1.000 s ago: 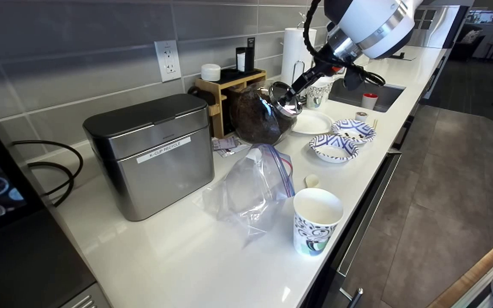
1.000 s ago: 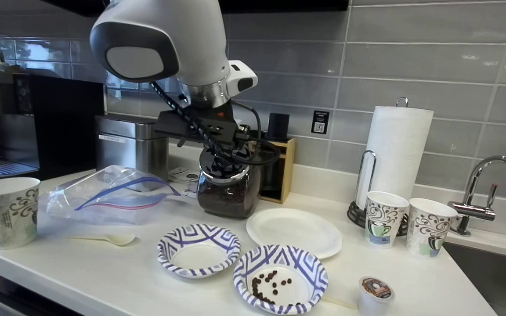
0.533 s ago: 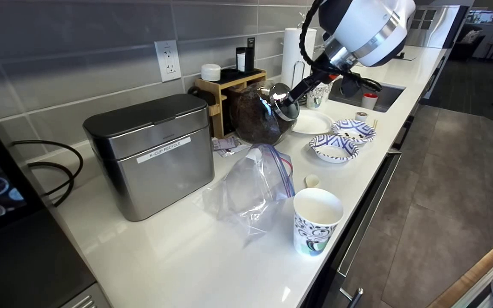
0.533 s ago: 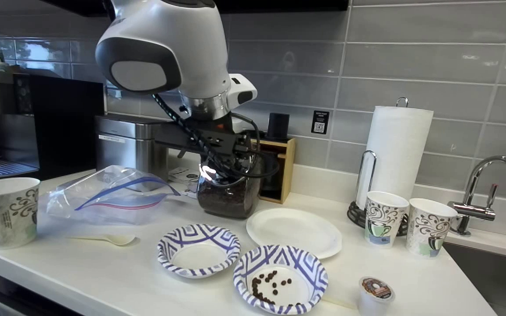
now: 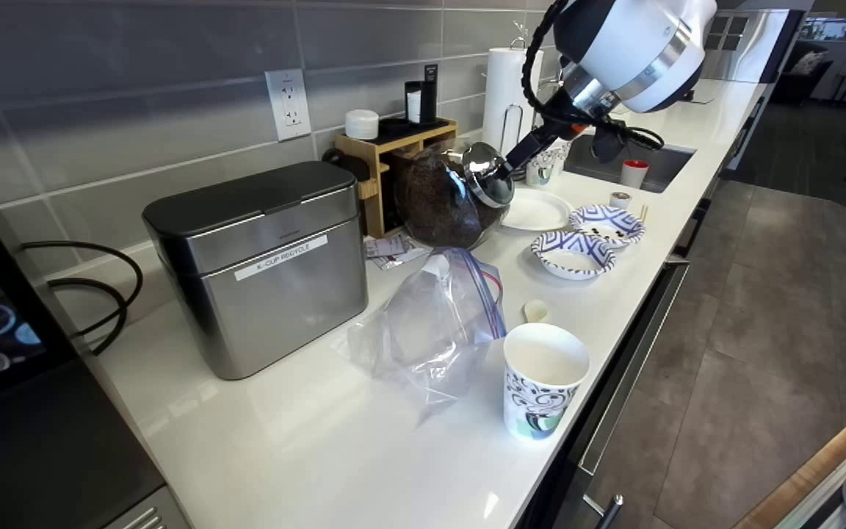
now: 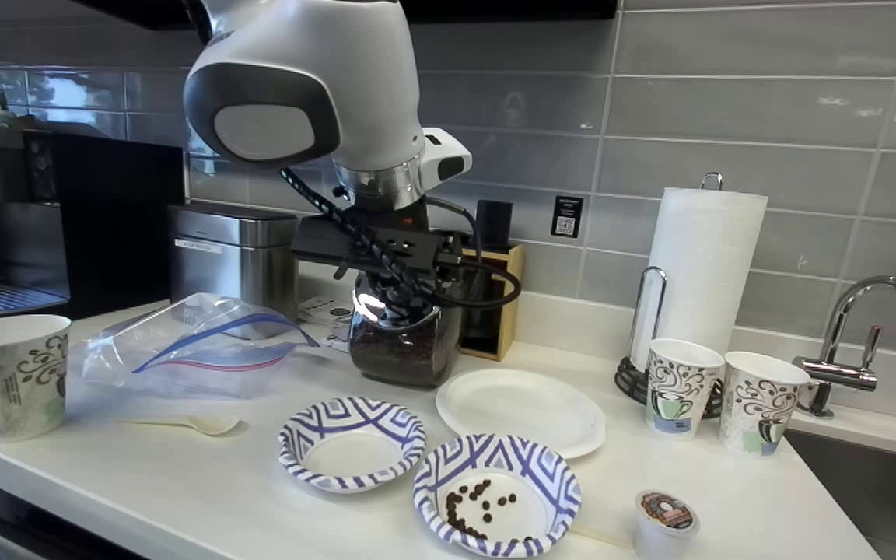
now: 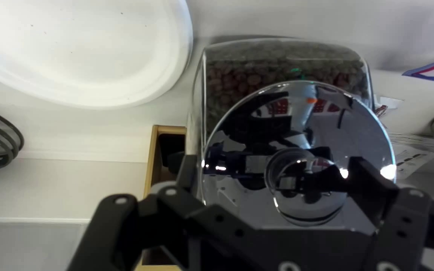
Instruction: Place the spoon in the coffee container
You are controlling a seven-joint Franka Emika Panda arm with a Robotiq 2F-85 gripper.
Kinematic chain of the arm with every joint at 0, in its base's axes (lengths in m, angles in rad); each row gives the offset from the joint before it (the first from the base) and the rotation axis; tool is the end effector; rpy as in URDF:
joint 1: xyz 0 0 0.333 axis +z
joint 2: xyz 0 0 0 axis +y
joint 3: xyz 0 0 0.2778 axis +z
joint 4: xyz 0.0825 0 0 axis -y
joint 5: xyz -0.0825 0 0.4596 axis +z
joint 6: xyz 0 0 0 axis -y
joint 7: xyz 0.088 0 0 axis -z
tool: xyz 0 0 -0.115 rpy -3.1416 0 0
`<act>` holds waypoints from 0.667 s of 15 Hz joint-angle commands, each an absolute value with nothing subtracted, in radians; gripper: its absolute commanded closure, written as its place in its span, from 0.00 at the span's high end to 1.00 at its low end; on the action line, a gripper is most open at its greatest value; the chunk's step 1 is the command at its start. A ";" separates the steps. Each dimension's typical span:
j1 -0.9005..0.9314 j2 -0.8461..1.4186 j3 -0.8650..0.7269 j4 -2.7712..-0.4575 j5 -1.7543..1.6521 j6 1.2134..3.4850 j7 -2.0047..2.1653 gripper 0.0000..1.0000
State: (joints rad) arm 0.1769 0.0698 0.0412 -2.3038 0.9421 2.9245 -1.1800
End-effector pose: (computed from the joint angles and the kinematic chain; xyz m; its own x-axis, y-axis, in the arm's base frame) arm 0.5939 0.0811 0.2616 0.6823 0.3981 0.6132 0.4980 -0.8671 0.0089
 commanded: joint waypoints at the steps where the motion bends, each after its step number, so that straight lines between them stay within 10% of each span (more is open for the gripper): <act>1: 0.168 0.036 0.003 -2.335 0.782 2.860 -1.046 1.00; 10: 0.144 -0.032 -0.043 -2.308 0.645 2.626 -0.937 1.00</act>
